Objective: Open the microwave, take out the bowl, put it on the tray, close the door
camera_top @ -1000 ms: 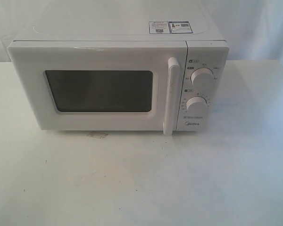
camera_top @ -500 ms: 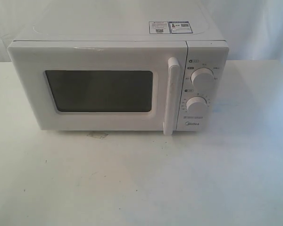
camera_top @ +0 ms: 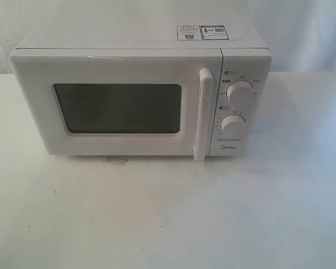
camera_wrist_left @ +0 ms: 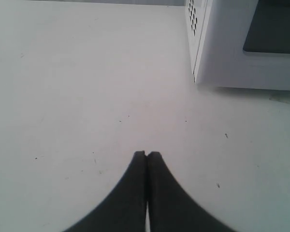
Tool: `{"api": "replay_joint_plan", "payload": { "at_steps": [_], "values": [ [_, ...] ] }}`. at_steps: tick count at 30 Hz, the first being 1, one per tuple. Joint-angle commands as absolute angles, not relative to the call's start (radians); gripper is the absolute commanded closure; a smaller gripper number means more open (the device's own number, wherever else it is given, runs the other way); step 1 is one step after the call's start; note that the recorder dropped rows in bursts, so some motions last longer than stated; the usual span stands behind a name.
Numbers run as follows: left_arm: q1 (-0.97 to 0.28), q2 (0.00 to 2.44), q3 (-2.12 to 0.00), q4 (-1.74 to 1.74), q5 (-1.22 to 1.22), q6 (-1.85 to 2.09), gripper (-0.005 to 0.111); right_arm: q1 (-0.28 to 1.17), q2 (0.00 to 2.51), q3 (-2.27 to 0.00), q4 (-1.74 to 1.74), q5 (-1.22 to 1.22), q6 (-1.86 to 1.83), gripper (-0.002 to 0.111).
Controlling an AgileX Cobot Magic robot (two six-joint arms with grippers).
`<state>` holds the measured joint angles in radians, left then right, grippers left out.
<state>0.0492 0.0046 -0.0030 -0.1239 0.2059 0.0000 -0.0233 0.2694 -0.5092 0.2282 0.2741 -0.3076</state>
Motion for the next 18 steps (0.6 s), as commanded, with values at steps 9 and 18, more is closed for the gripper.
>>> {"api": "replay_joint_plan", "payload": {
  "at_steps": [9, 18],
  "values": [
    [0.044, 0.000, 0.000, -0.126, 0.204, -0.007, 0.107, -0.029, 0.322, -0.516, 0.238, 0.423, -0.310, 0.108],
    [0.044, 0.000, 0.000, -0.126, 0.204, -0.007, 0.107, -0.029, 0.367, -0.453, 0.336, 0.253, -0.310, 0.108]
  ]
}}
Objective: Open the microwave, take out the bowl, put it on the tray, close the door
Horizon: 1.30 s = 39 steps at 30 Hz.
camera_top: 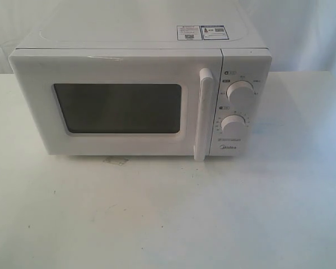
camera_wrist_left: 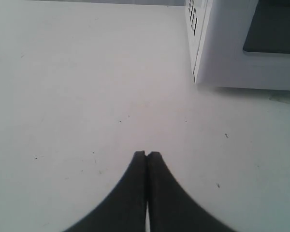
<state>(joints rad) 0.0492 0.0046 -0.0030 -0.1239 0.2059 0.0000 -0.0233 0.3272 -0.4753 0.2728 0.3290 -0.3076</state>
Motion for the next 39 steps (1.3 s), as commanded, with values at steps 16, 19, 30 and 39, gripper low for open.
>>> {"api": "replay_joint_plan", "payload": {
  "at_steps": [16, 19, 30, 39],
  "values": [
    [0.044, 0.000, 0.000, -0.126, 0.204, -0.007, 0.107, 0.009, 0.938, -0.583, 0.504, 0.383, -0.494, 0.108],
    [0.044, 0.000, 0.000, -0.126, 0.204, -0.007, 0.107, 0.035, 1.051, -0.682, 0.802, 0.622, -0.919, 0.108],
    [0.044, 0.000, 0.000, -0.126, 0.204, -0.007, 0.107, 0.039, 1.243, -0.824, 1.176, 0.874, -1.563, 0.108],
    [0.044, 0.000, 0.000, -0.126, 0.204, -0.007, 0.107, 0.031, 1.289, -0.827, 1.187, 0.863, -1.877, 0.108]
  ]
}}
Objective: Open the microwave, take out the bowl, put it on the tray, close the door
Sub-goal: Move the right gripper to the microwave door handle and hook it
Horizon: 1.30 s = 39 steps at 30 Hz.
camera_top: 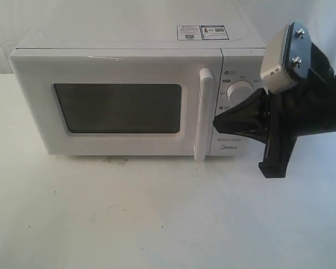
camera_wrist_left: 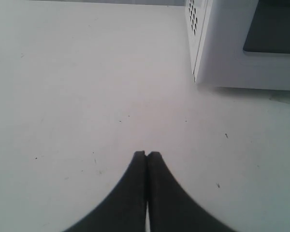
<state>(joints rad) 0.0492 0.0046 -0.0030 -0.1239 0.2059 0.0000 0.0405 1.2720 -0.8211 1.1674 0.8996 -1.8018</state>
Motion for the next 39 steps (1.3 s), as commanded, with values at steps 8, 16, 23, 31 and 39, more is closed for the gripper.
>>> {"api": "replay_joint_plan", "payload": {
  "at_steps": [8, 16, 23, 31, 39],
  "values": [
    [0.044, 0.000, 0.000, -0.126, 0.204, -0.007, 0.107, -0.085, 1.334, -0.827, 1.342, 0.885, -1.955, 0.108],
    [0.044, 0.000, 0.000, -0.126, 0.204, -0.007, 0.107, -0.078, 1.358, -0.827, 1.447, 0.907, -1.962, 0.108],
    [0.044, 0.000, 0.000, -0.126, 0.204, -0.007, 0.107, -0.077, 1.382, -0.827, 1.462, 0.885, -1.958, 0.101],
    [0.044, 0.000, 0.000, -0.126, 0.204, -0.007, 0.107, -0.077, 1.424, -0.827, 1.505, 0.881, -1.960, 0.051],
    [0.044, 0.000, 0.000, -0.126, 0.204, -0.007, 0.107, -0.077, 1.508, -0.827, 1.615, 0.959, -2.083, 0.049]
  ]
}}
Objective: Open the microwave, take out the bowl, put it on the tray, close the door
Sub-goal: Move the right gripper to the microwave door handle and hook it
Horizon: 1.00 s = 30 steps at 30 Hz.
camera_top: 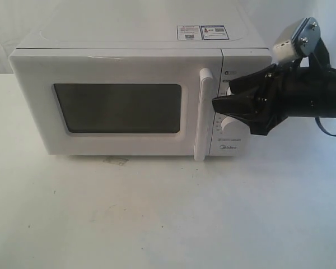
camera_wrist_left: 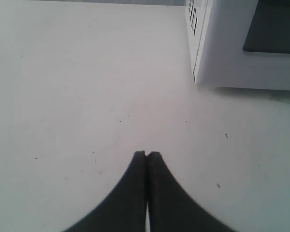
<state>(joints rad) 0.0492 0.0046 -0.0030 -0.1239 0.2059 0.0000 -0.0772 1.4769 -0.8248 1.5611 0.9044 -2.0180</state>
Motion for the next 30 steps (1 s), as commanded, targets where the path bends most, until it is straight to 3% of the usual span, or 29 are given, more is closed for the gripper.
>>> {"api": "replay_joint_plan", "payload": {
  "at_steps": [1, 25, 30],
  "values": [
    [0.044, 0.000, 0.000, -0.126, 0.204, -0.007, 0.107, -0.077, 1.516, -0.827, 1.623, 0.968, -2.093, 0.049],
    [0.044, 0.000, 0.000, -0.126, 0.204, -0.007, 0.107, 0.069, 1.650, -0.891, 1.744, 0.838, -2.134, 0.050],
    [0.044, 0.000, 0.000, -0.126, 0.204, -0.007, 0.107, 0.069, 1.660, -0.898, 1.744, 0.827, -2.134, 0.062]
  ]
}}
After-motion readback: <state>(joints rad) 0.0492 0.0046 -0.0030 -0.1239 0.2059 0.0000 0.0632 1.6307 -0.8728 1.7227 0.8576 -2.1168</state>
